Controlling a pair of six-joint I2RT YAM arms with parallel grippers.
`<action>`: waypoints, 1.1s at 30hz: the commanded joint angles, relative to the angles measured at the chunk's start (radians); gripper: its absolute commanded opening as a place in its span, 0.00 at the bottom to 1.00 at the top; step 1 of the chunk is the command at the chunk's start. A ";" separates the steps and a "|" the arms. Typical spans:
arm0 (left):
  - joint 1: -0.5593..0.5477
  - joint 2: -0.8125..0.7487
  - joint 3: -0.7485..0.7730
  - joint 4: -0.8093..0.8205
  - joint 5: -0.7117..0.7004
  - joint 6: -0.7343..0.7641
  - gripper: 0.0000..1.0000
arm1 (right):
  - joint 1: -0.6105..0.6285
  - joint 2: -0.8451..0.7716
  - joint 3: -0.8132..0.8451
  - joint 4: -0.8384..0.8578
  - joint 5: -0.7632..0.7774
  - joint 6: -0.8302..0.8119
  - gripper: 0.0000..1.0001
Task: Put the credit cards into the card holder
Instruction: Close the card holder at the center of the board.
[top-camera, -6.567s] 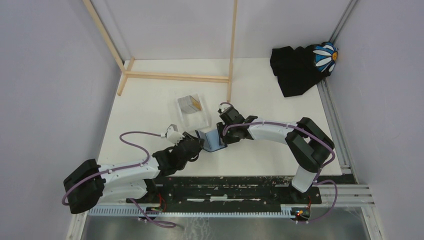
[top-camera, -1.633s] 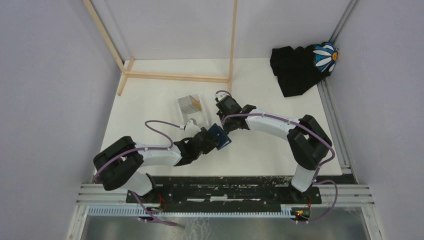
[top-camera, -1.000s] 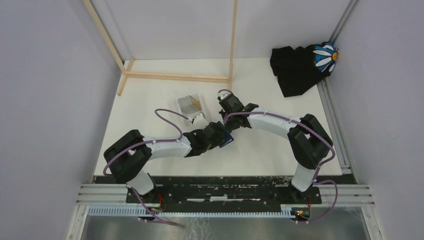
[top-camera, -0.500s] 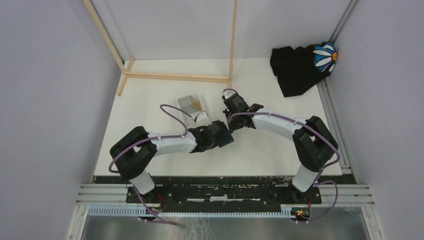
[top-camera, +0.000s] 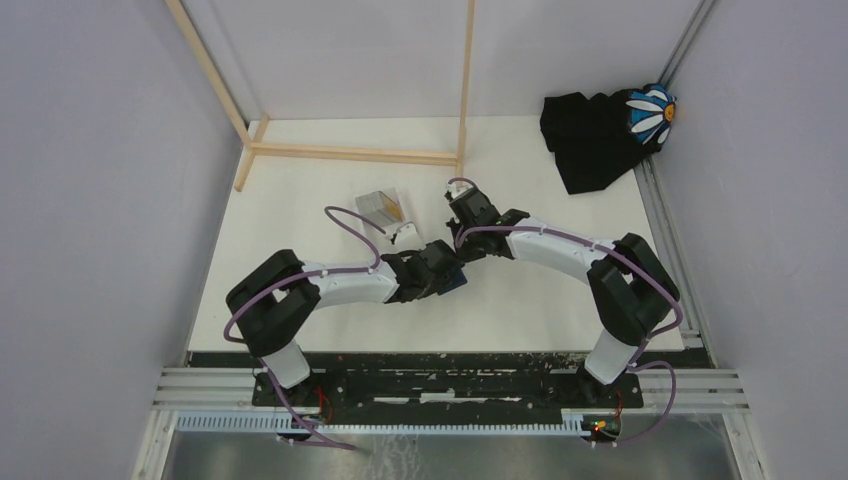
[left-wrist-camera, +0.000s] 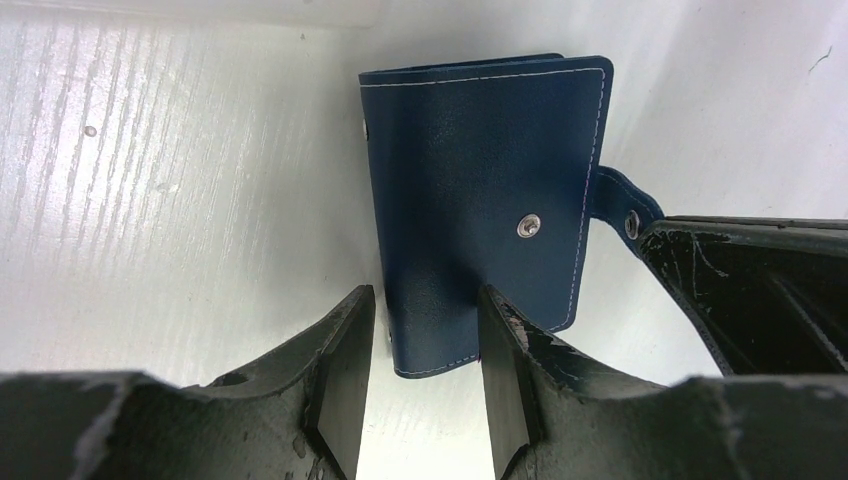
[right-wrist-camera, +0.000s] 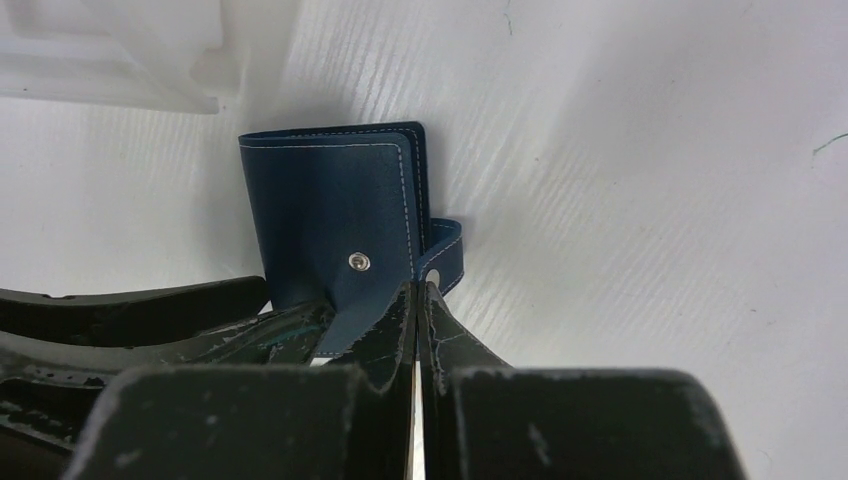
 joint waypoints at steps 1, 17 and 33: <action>0.004 0.012 0.024 -0.020 -0.029 0.027 0.50 | 0.000 -0.024 -0.021 0.061 -0.049 0.036 0.01; 0.004 -0.002 -0.003 0.025 -0.031 0.014 0.50 | 0.005 0.027 -0.024 0.099 -0.110 0.072 0.01; 0.003 0.005 0.009 0.027 -0.027 0.015 0.49 | 0.020 0.058 -0.017 0.117 -0.136 0.090 0.01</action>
